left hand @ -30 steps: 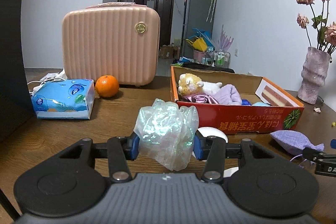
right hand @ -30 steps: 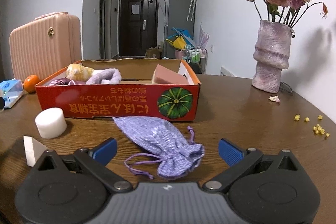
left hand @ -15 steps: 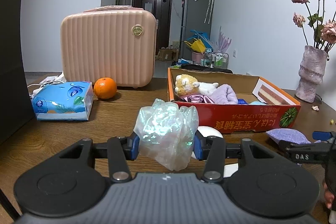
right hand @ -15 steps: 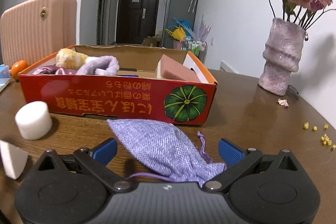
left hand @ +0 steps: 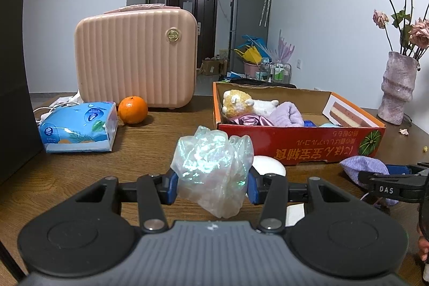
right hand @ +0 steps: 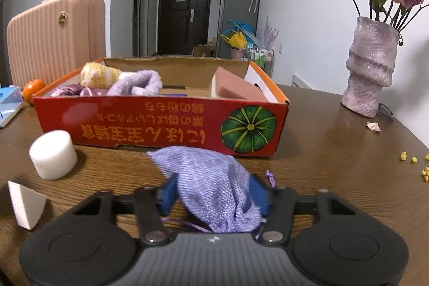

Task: Organize soft objects
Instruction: 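Grasp the lavender drawstring pouch with the right tool while the left holds the bag, then carry the plastic bag and lavender pouch over the cardboard box with both tools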

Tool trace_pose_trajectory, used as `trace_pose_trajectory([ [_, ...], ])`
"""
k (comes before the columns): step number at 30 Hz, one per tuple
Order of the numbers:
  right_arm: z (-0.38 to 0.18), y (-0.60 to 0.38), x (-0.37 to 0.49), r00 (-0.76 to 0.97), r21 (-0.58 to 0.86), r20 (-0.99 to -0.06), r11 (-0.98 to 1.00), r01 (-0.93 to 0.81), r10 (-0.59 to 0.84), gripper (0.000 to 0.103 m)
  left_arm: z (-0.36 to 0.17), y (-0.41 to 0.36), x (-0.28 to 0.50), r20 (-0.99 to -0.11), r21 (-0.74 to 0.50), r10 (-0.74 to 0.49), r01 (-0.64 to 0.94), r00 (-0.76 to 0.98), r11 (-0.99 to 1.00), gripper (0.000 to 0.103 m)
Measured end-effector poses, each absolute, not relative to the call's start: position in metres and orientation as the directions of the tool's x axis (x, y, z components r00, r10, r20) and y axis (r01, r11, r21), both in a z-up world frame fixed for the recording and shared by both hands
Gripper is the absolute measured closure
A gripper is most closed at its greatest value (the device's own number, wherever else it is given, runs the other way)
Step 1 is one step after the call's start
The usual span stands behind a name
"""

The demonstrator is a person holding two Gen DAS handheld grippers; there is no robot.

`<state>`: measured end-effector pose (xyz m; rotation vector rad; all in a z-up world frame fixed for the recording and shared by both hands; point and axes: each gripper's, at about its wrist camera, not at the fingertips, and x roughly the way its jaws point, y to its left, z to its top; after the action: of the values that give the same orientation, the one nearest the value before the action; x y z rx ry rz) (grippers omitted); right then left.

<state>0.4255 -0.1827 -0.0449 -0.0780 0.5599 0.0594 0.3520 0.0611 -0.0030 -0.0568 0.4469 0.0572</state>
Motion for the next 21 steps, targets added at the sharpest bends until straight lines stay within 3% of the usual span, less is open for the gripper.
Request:
trace_pose_trajectory([
  [2, -0.042, -0.184, 0.422, 0.852, -0.044, -0.521, 0.996, -0.084, 0.049, 0.065, -0.003, 0.062, 0.352, -0.434, -0.043, 0.043, -0.068, 0.900, 0.997, 0.055],
  [5, -0.037, -0.185, 0.415, 0.864, -0.020, -0.500, 0.996, -0.088, 0.066, 0.072, -0.003, 0.062, 0.352, -0.433, -0.045, 0.041, -0.067, 0.900, 0.997, 0.055],
  [21, -0.016, -0.181, 0.374, 0.922, 0.022, -0.358, 0.988, -0.151, 0.148, 0.074, -0.001, 0.061, 0.348, -0.421, -0.048, 0.030, -0.055, 0.907, 0.997, 0.055],
])
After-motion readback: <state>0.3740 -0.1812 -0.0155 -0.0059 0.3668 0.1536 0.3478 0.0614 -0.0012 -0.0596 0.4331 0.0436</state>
